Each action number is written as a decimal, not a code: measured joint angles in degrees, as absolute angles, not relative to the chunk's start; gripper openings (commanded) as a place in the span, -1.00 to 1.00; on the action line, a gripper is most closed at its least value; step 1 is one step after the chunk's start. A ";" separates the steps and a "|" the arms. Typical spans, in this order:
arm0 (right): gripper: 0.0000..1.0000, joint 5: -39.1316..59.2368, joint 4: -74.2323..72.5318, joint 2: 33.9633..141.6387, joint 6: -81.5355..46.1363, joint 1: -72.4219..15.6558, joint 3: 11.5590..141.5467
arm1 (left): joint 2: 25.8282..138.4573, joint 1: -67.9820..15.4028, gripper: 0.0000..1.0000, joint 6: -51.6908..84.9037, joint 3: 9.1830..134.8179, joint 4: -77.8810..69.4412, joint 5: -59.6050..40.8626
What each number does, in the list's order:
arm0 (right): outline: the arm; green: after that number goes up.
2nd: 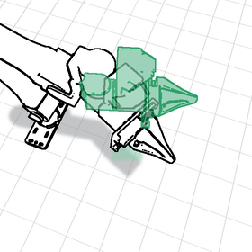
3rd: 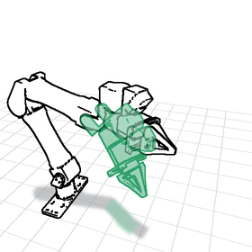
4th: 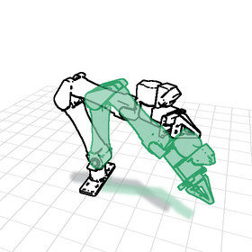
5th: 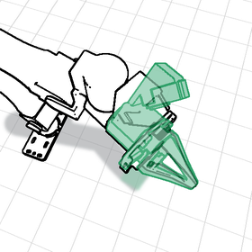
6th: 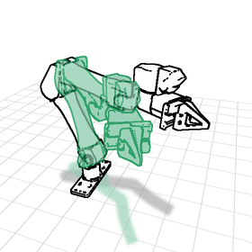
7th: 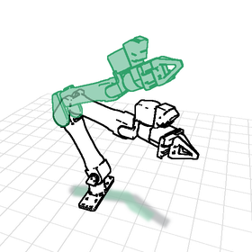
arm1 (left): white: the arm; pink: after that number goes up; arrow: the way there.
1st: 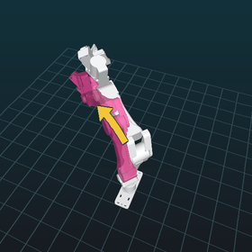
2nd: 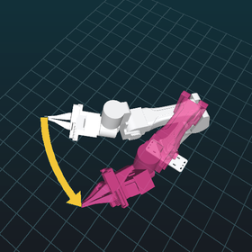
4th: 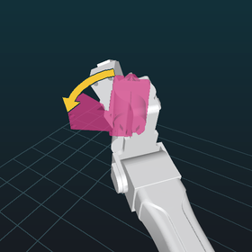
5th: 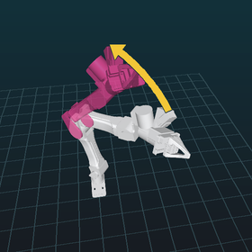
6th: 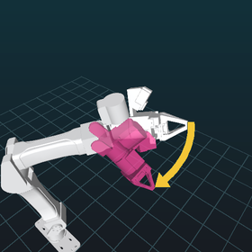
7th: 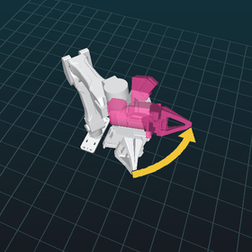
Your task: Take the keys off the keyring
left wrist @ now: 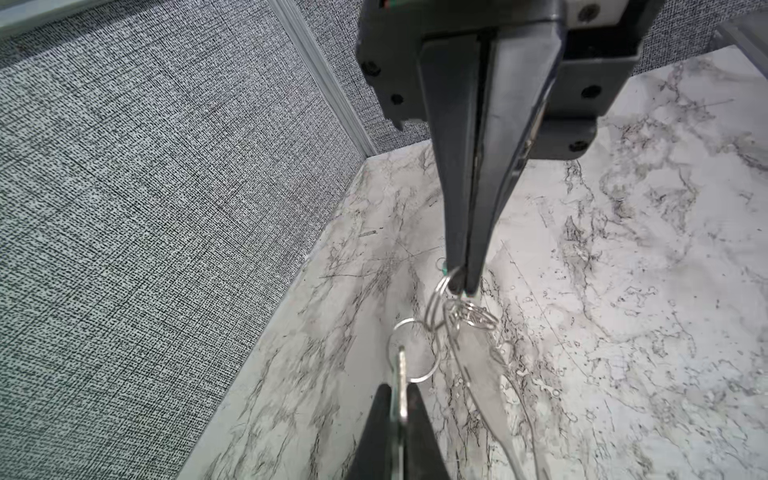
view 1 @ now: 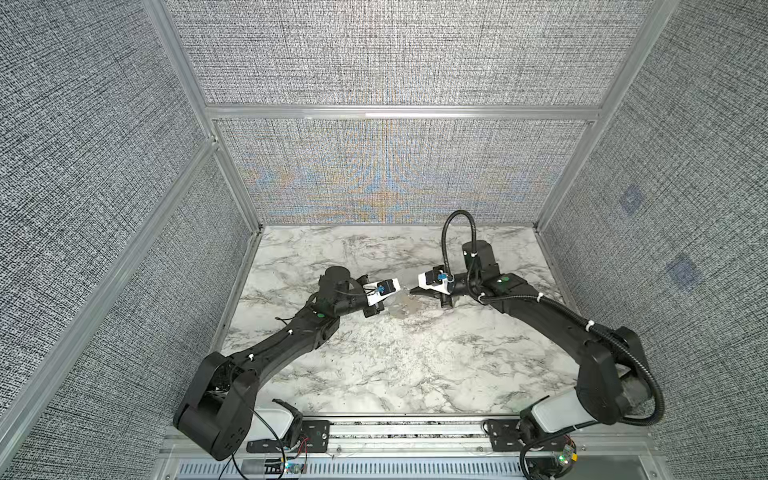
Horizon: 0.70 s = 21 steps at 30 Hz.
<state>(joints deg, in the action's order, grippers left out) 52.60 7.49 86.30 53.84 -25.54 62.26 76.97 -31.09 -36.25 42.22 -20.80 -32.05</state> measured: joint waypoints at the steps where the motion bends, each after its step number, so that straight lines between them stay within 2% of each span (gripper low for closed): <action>1: -1.00 52.49 7.49 86.32 54.06 -25.54 62.28 | 76.93 -31.07 -1.00 -36.97 42.54 -20.25 -32.12; 21: -1.00 48.58 9.26 88.99 56.47 -25.63 64.93 | 77.43 -31.05 -1.00 -41.85 47.27 -13.65 -34.96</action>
<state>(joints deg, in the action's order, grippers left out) 48.58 9.26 88.99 56.47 -25.63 64.93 77.43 -31.05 -41.85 47.27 -13.65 -34.96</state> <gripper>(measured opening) 0.050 0.081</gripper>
